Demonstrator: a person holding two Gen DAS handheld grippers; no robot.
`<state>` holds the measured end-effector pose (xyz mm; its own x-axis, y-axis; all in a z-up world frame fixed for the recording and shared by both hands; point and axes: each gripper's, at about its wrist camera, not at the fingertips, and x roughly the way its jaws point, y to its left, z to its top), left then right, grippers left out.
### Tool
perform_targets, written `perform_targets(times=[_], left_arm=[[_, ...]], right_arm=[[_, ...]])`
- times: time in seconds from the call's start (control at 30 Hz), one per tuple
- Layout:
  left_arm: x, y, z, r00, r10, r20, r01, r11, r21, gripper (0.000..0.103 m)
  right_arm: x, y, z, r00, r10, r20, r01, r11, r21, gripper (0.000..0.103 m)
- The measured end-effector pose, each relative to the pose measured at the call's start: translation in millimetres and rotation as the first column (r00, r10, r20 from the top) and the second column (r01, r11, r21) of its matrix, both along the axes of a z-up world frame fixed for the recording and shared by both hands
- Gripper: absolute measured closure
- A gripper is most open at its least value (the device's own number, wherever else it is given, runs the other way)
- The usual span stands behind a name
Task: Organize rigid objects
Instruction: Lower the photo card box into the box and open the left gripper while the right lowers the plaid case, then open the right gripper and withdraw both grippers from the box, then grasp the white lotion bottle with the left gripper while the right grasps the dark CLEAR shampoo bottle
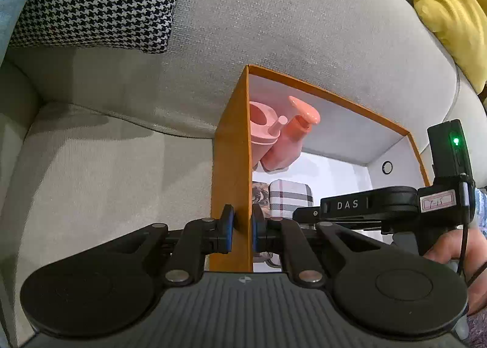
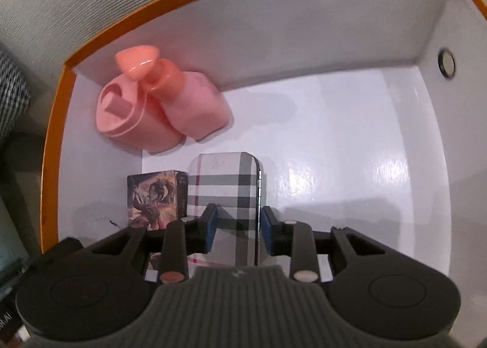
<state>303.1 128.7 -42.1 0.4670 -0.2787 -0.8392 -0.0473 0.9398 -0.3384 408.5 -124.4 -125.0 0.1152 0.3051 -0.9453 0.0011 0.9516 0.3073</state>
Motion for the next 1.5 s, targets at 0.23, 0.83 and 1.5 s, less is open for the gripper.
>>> perform_targets(times=[0.23, 0.83, 1.5], left_arm=[[0, -1, 0, 1.0, 0.001, 0.002, -0.001, 1.0, 0.003, 0.09], [-115, -19, 57, 0.967, 0.031, 0.252, -0.035, 0.999, 0.011, 0.09], [-220, -85, 0, 0.988, -0.121, 0.092, 0.128, 0.989, -0.075, 0.09]], right_arm=[[-6, 9, 11, 0.99, 0.115, 0.08, -0.112, 0.993, -0.046, 0.072], [-108, 2, 96, 0.899, 0.212, 0.383, -0.235, 0.972, 0.015, 0.064], [-312, -92, 81, 0.805, 0.086, 0.587, -0.028, 0.994, -0.107, 0.059]])
